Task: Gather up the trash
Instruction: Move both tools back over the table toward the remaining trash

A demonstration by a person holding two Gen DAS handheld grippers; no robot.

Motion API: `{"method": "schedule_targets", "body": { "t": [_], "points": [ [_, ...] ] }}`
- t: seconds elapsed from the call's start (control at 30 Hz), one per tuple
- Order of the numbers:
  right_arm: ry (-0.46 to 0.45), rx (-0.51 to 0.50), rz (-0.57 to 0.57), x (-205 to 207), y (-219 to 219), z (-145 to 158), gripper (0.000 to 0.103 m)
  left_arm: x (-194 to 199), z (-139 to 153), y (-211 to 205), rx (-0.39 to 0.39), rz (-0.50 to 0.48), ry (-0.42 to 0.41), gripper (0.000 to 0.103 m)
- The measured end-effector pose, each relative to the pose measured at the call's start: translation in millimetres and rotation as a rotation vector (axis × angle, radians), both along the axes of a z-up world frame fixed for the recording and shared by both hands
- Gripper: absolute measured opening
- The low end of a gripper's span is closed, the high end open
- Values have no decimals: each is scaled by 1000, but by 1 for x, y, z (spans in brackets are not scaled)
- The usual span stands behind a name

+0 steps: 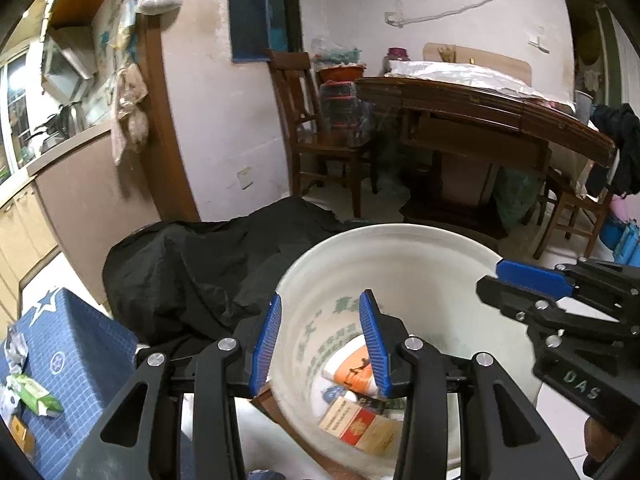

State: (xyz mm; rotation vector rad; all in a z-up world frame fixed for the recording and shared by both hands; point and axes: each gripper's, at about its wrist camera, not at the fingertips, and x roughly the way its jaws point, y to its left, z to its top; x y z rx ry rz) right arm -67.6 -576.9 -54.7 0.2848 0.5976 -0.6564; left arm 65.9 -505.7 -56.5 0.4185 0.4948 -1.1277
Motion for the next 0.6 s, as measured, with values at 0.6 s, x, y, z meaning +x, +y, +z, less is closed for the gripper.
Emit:
{"method": "schedule_targets", "body": {
  "t": [0.6],
  "points": [
    [49,12,446,140,136,-23,22,137,-25,227,63,487,23,50]
  ]
}}
